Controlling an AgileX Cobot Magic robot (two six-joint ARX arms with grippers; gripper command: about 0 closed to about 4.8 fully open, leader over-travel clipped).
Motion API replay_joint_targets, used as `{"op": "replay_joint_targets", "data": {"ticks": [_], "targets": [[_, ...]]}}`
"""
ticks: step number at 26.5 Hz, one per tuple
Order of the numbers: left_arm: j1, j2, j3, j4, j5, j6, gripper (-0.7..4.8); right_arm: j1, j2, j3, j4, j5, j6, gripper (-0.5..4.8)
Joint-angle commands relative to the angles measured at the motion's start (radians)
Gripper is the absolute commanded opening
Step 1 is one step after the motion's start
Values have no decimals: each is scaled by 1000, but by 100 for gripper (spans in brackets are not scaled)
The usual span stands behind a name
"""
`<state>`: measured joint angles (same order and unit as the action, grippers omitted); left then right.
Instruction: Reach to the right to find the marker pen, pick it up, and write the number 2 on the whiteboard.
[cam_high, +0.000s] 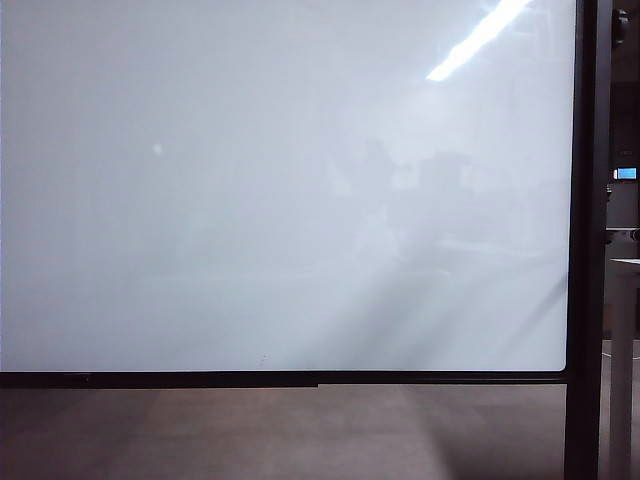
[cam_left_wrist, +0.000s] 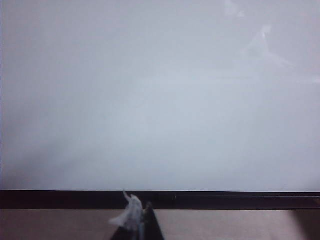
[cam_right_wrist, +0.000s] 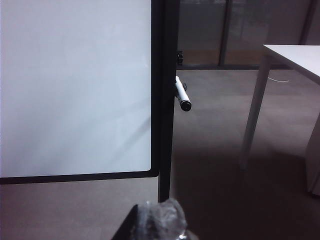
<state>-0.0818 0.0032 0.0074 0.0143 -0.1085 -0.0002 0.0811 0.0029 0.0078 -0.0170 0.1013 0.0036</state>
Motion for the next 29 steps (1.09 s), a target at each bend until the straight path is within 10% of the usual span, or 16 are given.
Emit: {"op": "replay_joint_targets", "data": {"ticks": [1, 12, 29], "targets": [[3, 1, 1, 8, 1, 0, -6, 2, 0, -4, 14, 1, 4, -1], [3, 1, 21, 16, -5, -40, -5, 2, 0, 34, 37, 2, 48, -2], [2, 398, 623, -60, 87, -105, -5, 2, 395, 634, -37, 57, 39, -1]]}}
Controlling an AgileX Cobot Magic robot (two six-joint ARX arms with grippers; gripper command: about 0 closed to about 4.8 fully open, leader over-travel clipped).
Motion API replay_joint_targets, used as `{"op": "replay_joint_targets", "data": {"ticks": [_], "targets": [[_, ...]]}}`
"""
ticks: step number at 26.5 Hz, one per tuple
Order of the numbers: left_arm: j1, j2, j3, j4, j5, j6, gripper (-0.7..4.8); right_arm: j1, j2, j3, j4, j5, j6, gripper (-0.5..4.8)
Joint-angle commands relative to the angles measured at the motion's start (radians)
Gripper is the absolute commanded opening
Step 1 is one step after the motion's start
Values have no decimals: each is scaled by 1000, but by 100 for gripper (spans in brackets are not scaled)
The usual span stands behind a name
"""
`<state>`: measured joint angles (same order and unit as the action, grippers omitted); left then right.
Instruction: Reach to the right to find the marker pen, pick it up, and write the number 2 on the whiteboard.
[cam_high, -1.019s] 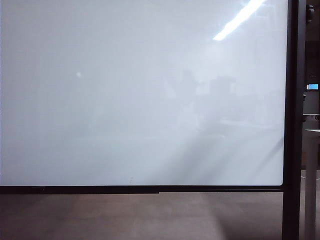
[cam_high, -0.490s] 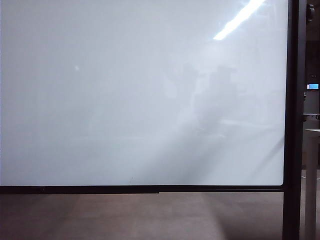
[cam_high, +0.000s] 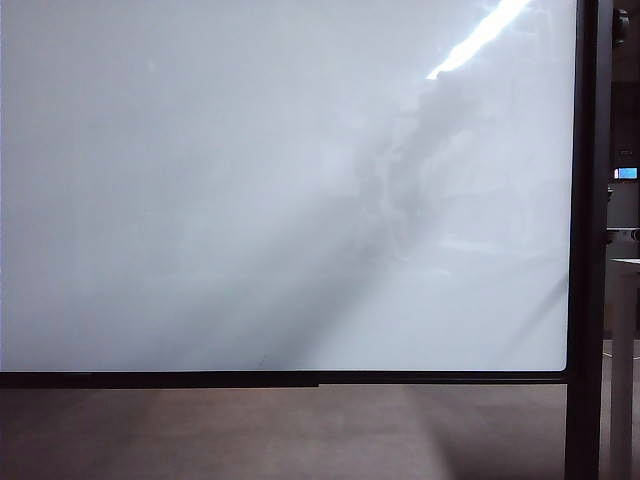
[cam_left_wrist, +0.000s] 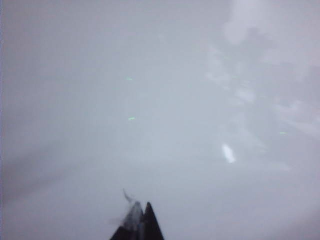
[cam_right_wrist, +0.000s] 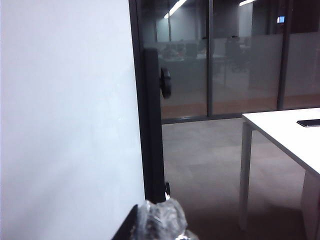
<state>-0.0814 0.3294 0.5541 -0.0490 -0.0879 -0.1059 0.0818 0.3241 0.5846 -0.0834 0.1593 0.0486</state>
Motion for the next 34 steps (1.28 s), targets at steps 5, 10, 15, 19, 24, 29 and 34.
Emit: {"op": "replay_joint_targets", "data": {"ticks": [5, 10, 15, 19, 24, 29, 34], "targets": [[0, 231, 228, 5, 226, 0, -5, 1, 246, 140, 104, -2, -118, -1], [-50, 348, 321, 4, 293, 3, -5, 0, 380, 141, 302, -4, -127, -1], [-127, 406, 344, 10, 220, 29, -5, -5, 499, 141, 396, -5, -126, -1], [-178, 409, 344, 11, 215, 27, -5, -9, 532, 141, 417, -8, -126, -1], [-233, 409, 344, 12, 218, 26, -5, -92, 537, 140, 411, -103, -126, -1], [-265, 409, 344, 13, 223, 26, -5, -272, 566, 138, 401, -372, -85, -1], [-267, 408, 344, 16, 224, 22, -5, -391, 611, 111, 420, -500, -31, -1]]}}
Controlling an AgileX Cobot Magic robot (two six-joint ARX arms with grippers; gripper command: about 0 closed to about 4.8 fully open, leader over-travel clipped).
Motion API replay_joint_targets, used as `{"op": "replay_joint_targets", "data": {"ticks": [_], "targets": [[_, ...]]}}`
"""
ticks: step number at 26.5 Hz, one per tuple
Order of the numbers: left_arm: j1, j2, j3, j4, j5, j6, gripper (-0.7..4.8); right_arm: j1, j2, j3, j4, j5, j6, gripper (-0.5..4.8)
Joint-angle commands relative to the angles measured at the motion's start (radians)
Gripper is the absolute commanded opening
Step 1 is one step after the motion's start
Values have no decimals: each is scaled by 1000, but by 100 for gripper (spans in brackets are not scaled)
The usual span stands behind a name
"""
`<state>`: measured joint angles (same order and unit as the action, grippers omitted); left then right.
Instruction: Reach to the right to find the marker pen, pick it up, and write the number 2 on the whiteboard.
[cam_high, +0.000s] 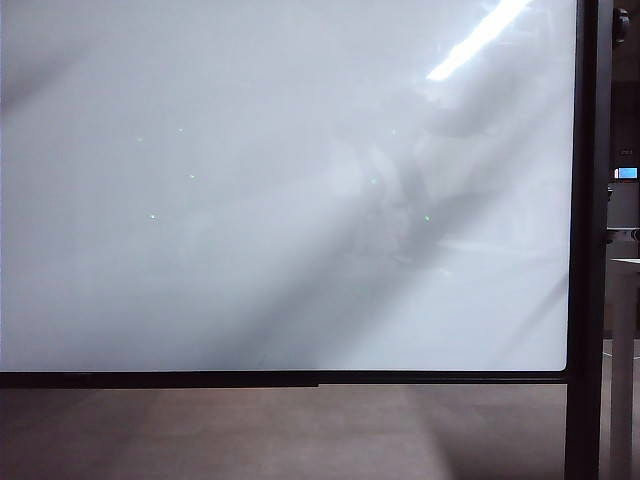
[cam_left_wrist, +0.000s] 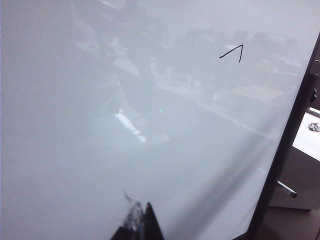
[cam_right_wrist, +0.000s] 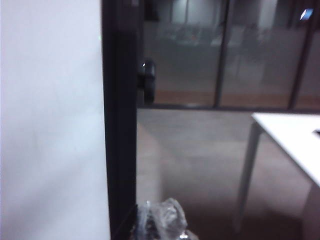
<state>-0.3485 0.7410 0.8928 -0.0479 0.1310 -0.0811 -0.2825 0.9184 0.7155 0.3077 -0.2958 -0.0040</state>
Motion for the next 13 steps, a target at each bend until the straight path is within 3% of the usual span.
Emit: {"op": "replay_joint_targets", "data": {"ticks": [1, 4, 13], "targets": [[0, -4, 5, 18, 5, -5, -6, -40, 28, -42, 63, -58, 21, -1], [1, -5, 5, 38, 14, -5, -5, -43, 60, -142, 207, -102, 32, -2], [0, -5, 5, 49, 31, -6, -5, 53, 245, -336, 476, -64, 31, -1]]}}
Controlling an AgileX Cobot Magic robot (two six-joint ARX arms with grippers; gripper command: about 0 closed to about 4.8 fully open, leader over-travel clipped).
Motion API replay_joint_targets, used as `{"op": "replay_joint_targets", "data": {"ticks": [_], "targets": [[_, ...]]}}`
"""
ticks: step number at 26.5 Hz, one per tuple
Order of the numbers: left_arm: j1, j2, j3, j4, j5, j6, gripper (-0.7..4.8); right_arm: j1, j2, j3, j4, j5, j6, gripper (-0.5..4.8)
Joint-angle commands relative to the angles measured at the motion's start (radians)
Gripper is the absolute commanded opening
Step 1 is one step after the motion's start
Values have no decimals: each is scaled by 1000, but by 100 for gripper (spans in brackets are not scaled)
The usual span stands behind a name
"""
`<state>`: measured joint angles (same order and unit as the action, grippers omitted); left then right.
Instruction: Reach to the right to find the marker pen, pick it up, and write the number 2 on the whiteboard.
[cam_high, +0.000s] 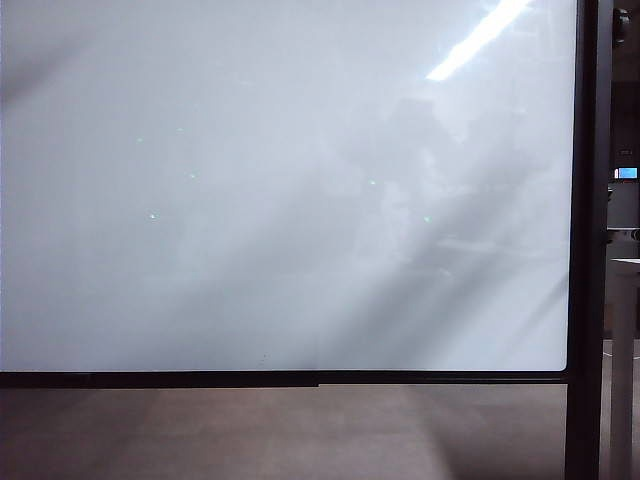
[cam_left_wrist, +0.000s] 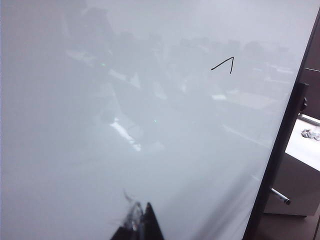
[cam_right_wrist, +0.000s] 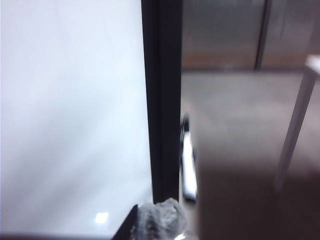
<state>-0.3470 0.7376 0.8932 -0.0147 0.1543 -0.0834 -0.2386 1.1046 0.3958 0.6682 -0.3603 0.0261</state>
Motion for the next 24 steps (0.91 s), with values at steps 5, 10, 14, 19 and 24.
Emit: {"op": "replay_joint_targets", "data": {"ticks": [5, 10, 14, 19, 24], "targets": [[-1, -1, 5, 15, 7, -3, -5, 23, 289, -4, 307, 29, 138, 194], [-1, 0, 5, 11, 7, -3, -5, 23, 435, 2, 518, 73, 123, 212], [-1, 0, 4, -1, 7, -3, -5, 24, 526, 67, 519, 67, 123, 212], [-1, 0, 4, -29, 7, -3, -5, 23, 581, 151, 517, 66, 87, 289], [-1, 0, 4, -41, 7, -3, -5, 23, 636, 185, 519, 66, 44, 282]]}}
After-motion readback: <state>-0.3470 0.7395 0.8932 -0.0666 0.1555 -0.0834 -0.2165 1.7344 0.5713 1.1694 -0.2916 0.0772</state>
